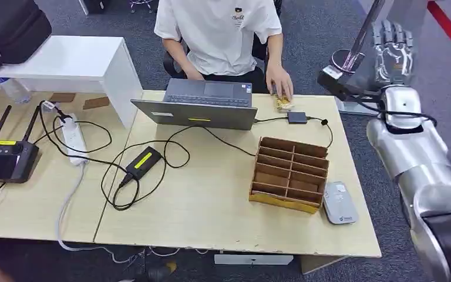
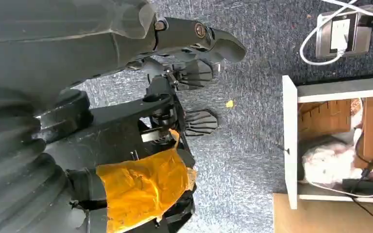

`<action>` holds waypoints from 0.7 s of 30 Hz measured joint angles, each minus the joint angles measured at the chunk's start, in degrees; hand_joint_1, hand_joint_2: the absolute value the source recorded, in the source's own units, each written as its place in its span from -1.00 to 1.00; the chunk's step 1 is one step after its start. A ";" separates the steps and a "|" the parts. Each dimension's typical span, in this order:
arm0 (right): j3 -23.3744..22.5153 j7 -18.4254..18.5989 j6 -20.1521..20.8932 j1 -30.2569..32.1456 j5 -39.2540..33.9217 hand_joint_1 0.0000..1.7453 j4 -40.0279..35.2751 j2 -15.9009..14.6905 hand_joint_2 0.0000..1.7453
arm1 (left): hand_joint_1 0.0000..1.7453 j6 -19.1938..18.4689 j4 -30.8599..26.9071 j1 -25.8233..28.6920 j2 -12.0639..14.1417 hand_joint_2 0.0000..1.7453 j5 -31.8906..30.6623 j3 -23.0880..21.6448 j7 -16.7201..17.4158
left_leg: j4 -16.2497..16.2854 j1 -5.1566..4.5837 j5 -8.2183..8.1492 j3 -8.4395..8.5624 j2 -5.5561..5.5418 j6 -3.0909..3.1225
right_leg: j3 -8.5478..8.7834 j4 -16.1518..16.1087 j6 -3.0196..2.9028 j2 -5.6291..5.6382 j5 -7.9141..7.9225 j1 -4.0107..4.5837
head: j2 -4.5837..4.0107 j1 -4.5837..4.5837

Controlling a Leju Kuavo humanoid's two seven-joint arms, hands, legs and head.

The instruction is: Pass the card to the sensor for recognition and then transmit it.

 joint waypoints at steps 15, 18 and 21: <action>-4.85 6.95 5.51 3.03 2.40 -1.00 8.23 -22.28 1.00 | -1.00 -2.14 -0.02 1.70 2.97 1.00 -0.28 0.02 -0.42 | -0.07 0.02 -0.13 0.04 0.13 0.12 | -0.07 0.01 0.02 0.09 -0.10 0.12 | 0.00 0.02; -8.42 8.68 5.29 9.47 -0.14 -1.00 9.38 -25.83 1.00 | -1.00 -3.41 -0.89 3.00 2.87 1.00 -2.04 -0.15 -1.73 | -0.07 0.02 -0.27 0.08 0.13 0.26 | 0.00 -0.04 0.09 0.07 -0.20 0.12 | 0.00 0.00; -13.12 8.72 4.43 17.33 -3.50 -1.00 10.29 -28.56 1.00 | -1.00 -1.55 -4.79 6.91 2.12 1.00 -2.10 -1.60 -0.46 | -0.08 0.03 -0.37 0.10 0.06 0.32 | 0.06 -0.03 0.08 0.00 -0.30 0.09 | 0.00 0.00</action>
